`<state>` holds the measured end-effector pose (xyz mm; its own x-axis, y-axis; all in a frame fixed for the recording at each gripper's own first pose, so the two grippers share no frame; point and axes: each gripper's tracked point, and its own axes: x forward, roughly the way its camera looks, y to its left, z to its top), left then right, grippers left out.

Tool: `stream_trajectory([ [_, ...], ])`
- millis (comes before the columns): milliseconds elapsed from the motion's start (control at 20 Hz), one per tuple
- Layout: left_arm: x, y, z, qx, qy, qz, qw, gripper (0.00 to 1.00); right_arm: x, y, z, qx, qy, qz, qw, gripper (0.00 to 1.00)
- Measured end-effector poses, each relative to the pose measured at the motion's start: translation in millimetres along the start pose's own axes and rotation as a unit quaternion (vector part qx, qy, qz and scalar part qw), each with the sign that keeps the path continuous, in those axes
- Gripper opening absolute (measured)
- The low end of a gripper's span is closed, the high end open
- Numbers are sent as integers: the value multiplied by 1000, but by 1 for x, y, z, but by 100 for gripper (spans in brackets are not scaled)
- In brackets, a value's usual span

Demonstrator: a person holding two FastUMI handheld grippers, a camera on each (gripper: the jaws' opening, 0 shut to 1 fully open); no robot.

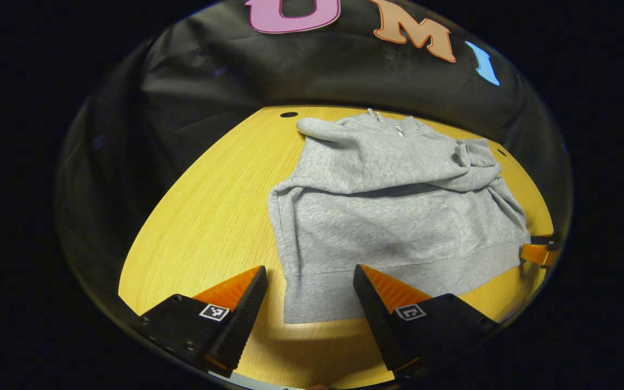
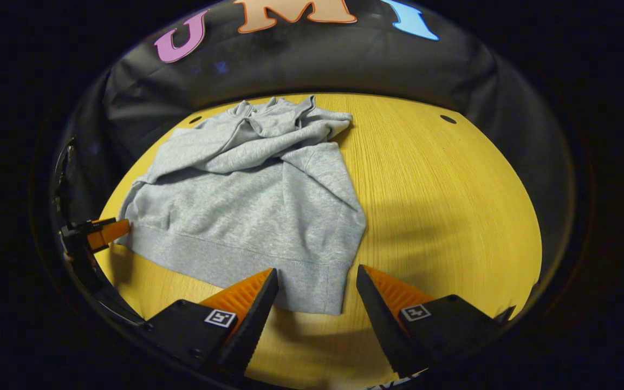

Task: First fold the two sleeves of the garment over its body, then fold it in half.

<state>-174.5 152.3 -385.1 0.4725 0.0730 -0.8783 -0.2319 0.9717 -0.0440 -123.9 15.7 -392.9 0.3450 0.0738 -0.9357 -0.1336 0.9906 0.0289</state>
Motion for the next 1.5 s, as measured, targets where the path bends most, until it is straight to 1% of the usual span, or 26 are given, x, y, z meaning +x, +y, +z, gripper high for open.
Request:
stream_trajectory([
  [50,1,1,1,-1,-6,1,1000,92,-2,5,0,-8,5,8,1000,87],
  [100,1,0,-1,4,-7,-2,1000,90,0,7,-2,-11,13,6,1000,84],
  [150,1,-5,0,11,-11,-8,1000,87,0,9,-1,-12,22,11,1000,81],
  [200,1,-8,1,16,-13,-14,1000,81,3,11,-2,-14,31,14,999,80],
  [250,2,-11,0,20,-14,-18,1000,70,2,10,-2,-20,37,15,999,64],
  [300,1,-13,3,23,-17,-26,999,66,1,15,-1,-23,40,29,999,69],
  [350,2,-14,1,23,-16,-29,999,58,2,17,0,-20,40,32,998,49],
  [400,3,-14,2,23,-17,-30,999,52,2,22,-1,-15,39,43,998,39],
  [450,3,-18,2,22,-18,-39,999,51,2,23,0,-18,38,44,998,23],
  [500,3,-23,5,17,-27,-53,998,48,5,24,-1,-26,43,44,998,22],
  [550,3,-25,6,11,-35,-57,998,19,5,25,1,-32,42,45,998,18],
  [600,5,-26,5,16,-40,-56,997,12,3,25,3,-30,42,41,998,7],
  [650,4,-27,4,27,-38,-56,997,5,4,24,8,-33,25,33,999,12],
  [700,4,-27,5,36,-30,-54,997,2,3,26,8,-48,19,27,998,5],
  [750,5,-28,4,42,-17,-55,997,0,1,25,8,-66,14,24,997,4],
  [800,3,-28,3,44,-6,-57,997,0,-1,28,4,-75,20,29,997,4],
  [900,-1,-28,1,41,11,-68,997,0,-8,30,3,-72,21,42,996,4],
  [1050,-1,-27,1,29,30,-80,996,0,-9,26,3,-33,43,57,997,4],
  [1150,-2,-27,1,20,34,-76,996,0,-5,24,5,-14,52,61,997,4],
  [1200,-2,-28,2,17,34,-74,997,0,-4,24,5,-13,53,60,997,0],
  [1250,-2,-30,1,20,37,-72,996,0,-4,23,7,-20,53,59,997,4],
  [1350,-4,-31,6,26,42,-69,996,0,-8,24,12,-28,49,64,996,5],
  [1450,-11,-32,16,30,37,-68,997,0,-14,26,26,-18,36,75,996,4],
  [1500,-16,-33,24,23,30,-66,997,0,-20,28,32,-9,26,80,996,4],
])
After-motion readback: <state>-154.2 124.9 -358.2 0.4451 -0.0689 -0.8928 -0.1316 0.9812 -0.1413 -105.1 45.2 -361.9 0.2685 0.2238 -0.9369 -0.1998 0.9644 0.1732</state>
